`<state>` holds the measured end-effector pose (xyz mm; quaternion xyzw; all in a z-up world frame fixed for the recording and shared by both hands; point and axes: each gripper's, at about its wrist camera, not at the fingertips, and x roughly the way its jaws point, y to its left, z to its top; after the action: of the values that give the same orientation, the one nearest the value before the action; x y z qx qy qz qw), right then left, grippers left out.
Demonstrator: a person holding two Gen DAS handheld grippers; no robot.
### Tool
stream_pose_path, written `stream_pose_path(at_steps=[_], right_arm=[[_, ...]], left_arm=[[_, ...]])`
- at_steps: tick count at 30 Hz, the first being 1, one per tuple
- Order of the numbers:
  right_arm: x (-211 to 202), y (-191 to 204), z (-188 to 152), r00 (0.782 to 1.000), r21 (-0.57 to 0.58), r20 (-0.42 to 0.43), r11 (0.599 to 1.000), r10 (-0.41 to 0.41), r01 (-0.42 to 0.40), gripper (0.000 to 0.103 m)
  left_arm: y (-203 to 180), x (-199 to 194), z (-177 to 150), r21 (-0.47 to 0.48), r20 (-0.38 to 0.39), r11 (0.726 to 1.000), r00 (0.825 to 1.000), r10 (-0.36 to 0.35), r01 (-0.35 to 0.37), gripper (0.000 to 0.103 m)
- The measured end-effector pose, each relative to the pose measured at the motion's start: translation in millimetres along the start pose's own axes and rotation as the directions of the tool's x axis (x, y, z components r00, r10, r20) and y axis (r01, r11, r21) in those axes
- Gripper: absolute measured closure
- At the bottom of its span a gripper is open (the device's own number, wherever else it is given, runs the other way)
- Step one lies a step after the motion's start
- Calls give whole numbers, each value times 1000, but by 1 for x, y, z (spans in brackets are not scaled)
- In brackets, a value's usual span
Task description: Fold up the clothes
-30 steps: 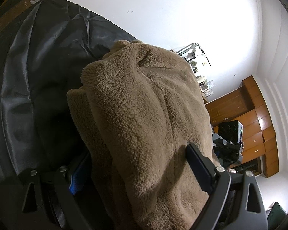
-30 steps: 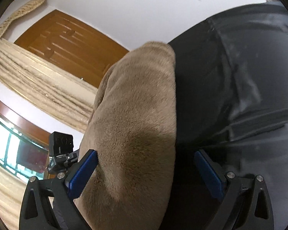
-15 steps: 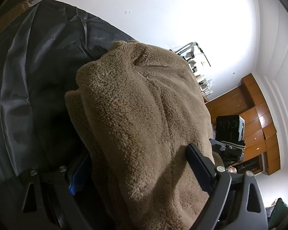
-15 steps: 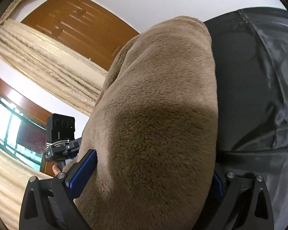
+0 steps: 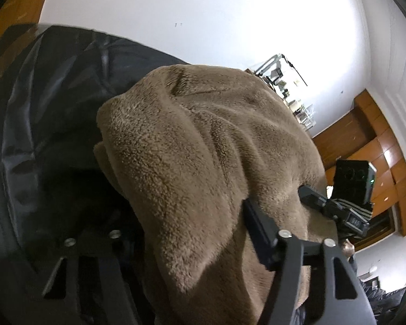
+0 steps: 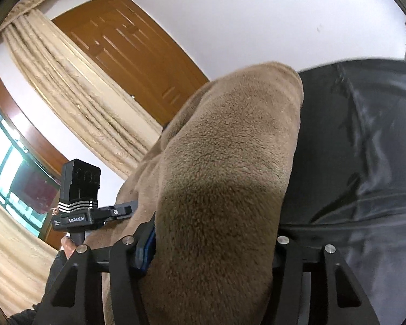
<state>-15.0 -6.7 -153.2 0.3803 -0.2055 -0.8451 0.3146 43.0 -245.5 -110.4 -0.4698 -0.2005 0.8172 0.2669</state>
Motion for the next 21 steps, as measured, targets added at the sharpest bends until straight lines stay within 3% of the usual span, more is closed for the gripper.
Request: stream_pose_path(at_steps=[5, 10, 14, 21], right_arm=[[-47, -11, -1, 996, -11, 86, 999, -38, 39, 45], [-113, -42, -9, 977, 21, 187, 995, -100, 97, 45], [-188, -89, -18, 946, 75, 271, 983, -180, 166, 45], [-298, -156, -51, 857, 196, 373, 933, -356, 302, 45]], left_arm=[[-44, 15, 10, 52, -9, 999, 1000, -16, 16, 38], [-116, 56, 27, 131, -39, 989, 997, -61, 65, 38], [-180, 105, 39, 204, -93, 972, 991, -100, 117, 38], [-290, 215, 35, 271, -209, 940, 966, -152, 207, 38]])
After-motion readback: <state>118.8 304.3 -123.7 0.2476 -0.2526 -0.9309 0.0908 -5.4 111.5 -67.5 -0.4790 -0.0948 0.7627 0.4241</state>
